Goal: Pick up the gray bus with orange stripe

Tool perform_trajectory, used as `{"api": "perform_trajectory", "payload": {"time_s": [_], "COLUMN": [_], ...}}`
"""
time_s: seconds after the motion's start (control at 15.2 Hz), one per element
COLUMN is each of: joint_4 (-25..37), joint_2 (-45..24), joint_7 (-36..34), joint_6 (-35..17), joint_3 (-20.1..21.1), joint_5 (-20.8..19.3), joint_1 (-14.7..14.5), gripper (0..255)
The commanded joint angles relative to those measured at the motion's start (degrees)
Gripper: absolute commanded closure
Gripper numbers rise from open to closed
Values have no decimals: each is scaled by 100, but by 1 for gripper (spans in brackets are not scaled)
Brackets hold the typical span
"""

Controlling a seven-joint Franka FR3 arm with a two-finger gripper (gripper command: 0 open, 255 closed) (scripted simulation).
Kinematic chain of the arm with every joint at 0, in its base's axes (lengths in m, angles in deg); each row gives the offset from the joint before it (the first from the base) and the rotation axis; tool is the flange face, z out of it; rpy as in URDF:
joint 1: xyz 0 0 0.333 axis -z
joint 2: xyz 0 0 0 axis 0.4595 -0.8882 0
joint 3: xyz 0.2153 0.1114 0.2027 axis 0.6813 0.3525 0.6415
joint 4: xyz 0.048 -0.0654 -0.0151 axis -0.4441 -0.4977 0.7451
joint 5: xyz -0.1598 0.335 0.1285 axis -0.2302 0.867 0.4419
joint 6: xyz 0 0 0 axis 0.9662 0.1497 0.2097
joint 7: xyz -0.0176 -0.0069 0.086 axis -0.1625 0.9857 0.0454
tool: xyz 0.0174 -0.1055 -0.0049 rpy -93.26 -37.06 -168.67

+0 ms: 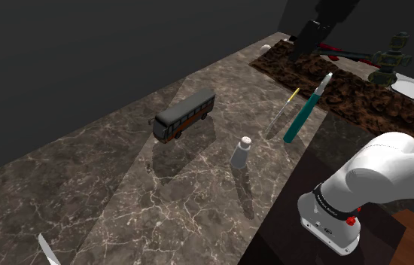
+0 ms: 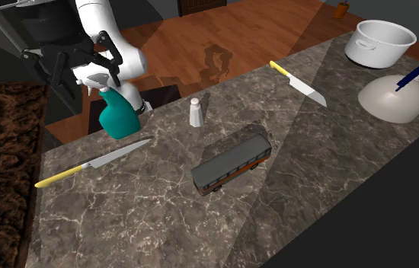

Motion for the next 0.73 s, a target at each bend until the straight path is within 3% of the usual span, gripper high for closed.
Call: {"api": "perform_trajectory", "payload": {"time_s": [0.0,0.66], "joint_4": [0,-325], "joint_2": [0,-429], "joint_7": [0,-3309], "joint_6": [0,-679], "joint_3": [0,1860], "joint_5": [0,892], "joint_1": [0,441], "gripper": [0,0]}}
